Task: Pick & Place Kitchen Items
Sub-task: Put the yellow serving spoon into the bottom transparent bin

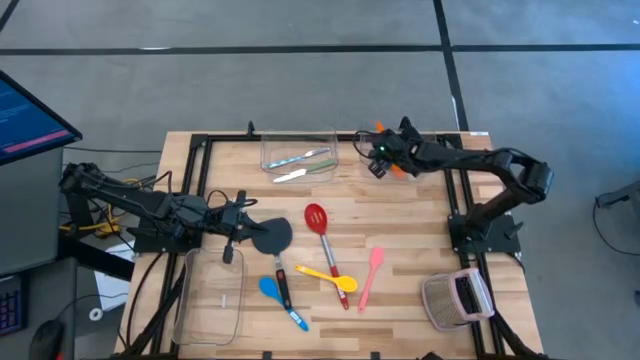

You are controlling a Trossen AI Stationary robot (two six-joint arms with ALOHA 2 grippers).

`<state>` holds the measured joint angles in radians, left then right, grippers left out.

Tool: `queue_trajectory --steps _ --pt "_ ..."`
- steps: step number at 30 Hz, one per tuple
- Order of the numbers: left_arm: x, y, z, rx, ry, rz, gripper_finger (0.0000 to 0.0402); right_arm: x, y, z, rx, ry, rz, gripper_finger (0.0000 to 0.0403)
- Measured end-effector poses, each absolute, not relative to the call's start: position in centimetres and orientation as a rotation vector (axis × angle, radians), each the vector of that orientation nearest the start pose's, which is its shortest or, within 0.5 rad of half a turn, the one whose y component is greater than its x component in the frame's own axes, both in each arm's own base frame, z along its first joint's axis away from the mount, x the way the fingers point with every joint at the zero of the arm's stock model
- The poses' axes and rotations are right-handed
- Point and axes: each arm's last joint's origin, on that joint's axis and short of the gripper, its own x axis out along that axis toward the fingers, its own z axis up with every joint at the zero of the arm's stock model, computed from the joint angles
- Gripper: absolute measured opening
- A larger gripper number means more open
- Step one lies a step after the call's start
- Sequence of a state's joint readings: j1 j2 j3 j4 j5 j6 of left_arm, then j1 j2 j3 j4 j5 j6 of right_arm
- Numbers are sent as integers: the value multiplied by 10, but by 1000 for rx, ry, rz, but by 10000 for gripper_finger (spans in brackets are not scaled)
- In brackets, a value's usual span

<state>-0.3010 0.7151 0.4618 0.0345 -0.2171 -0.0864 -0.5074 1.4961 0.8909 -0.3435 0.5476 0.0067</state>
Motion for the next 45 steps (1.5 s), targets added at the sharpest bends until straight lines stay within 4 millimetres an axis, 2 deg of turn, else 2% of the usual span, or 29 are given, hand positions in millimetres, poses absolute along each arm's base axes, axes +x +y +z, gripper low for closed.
queue_trajectory --steps 6,11,16,18,20,24,27,35,40,45 --pt "161 -43 252 -30 215 -75 2 255 -128 235 -134 897 -865 161" --pt "161 -44 252 -30 216 -75 2 254 -97 266 -168 775 -785 90" --pt "161 -43 252 -30 216 -75 2 244 -62 285 -146 695 -699 16" --pt "161 -44 252 -31 216 -79 2 240 -48 290 -121 679 -665 5" --pt "161 -44 252 -31 216 -79 2 236 -35 292 -84 665 -631 11" --pt "161 -44 252 -31 216 -78 2 233 -5 294 -10 639 -530 20" --pt "161 -44 252 -31 216 -78 2 234 18 292 -1 637 -445 10" --pt "161 -44 252 -31 215 -78 2 247 73 272 -57 676 -229 8" --pt "161 -43 252 -30 215 -76 2 261 96 258 -66 651 -167 4" --pt "161 -43 252 -30 215 -74 2 275 108 245 -61 631 -148 4"
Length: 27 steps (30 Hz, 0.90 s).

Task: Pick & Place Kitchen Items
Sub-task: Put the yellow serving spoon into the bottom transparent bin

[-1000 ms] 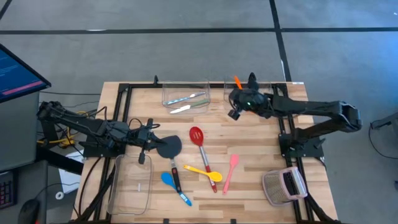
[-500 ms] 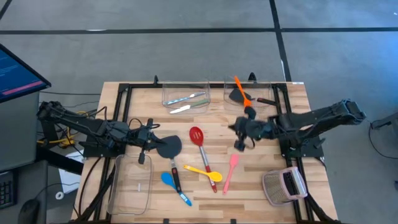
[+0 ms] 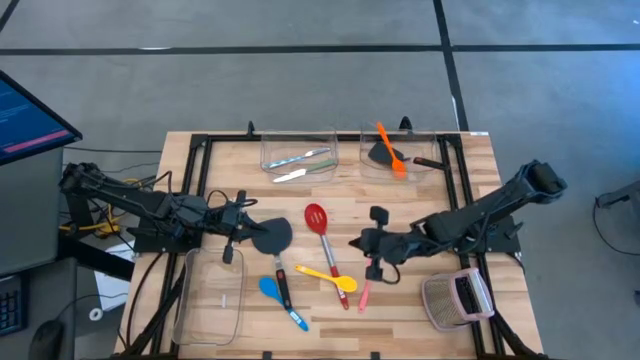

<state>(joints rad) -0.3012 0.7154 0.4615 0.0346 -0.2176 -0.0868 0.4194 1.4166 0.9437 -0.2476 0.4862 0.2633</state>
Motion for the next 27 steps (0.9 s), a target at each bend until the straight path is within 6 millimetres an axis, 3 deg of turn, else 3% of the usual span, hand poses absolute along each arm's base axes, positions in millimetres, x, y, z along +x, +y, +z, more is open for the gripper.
queue_trajectory --steps 12,27 --pt "161 -44 253 -31 211 -75 2 289 113 228 -55 644 -130 5" --pt "161 -44 253 -32 209 -79 2 318 103 248 106 686 69 1"
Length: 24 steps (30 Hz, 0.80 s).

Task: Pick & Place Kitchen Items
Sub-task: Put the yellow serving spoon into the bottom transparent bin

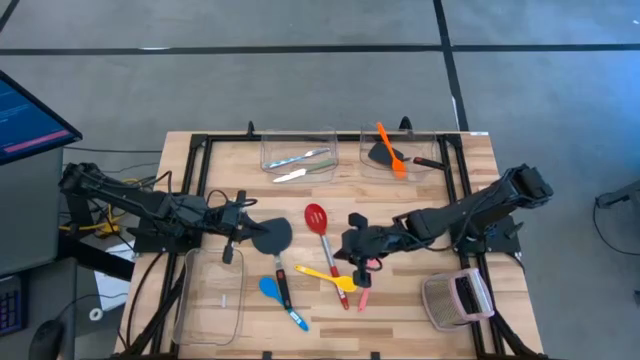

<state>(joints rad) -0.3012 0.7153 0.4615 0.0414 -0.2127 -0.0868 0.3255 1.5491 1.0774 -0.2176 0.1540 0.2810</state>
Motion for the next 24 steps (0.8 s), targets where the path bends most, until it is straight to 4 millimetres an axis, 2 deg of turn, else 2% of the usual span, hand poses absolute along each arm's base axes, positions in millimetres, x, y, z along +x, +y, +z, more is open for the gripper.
queue_trajectory --steps 8,12,17,21,24 --pt "161 -44 253 -33 210 -80 2 349 110 230 60 867 147 0" --pt "162 -46 252 -76 224 -140 2 360 114 231 -3 925 159 0" --pt "175 -56 239 -109 297 -190 2 358 113 242 -89 900 168 0" --pt "196 -66 225 -105 383 -193 1 351 109 263 -127 814 142 0" --pt "217 -73 221 -89 433 -171 1 342 106 271 -151 746 152 0"
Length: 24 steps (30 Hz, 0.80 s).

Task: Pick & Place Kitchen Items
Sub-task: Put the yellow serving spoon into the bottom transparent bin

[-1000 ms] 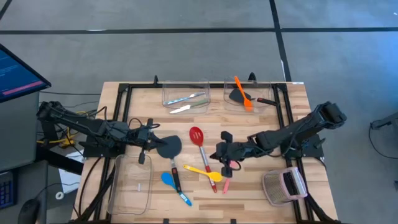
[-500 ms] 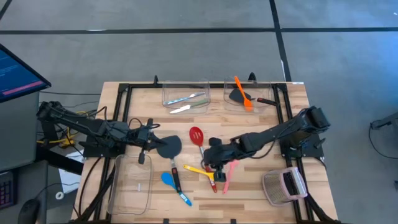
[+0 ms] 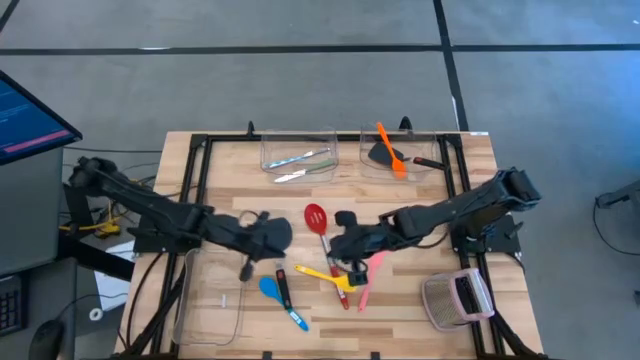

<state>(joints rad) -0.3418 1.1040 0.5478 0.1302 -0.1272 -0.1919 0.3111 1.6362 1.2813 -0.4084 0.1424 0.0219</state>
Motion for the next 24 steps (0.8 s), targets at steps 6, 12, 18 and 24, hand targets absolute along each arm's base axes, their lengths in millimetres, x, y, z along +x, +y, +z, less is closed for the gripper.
queue_trajectory --steps 6,12,18,24 --pt "253 -88 216 -15 528 -170 1 315 96 279 -175 566 154 0" --pt "270 -98 209 126 619 -93 1 279 83 275 -149 354 149 0" --pt "288 -107 211 203 668 -96 1 244 67 265 -150 140 130 0" --pt "307 -110 223 235 776 -85 1 219 51 249 -129 45 85 0"
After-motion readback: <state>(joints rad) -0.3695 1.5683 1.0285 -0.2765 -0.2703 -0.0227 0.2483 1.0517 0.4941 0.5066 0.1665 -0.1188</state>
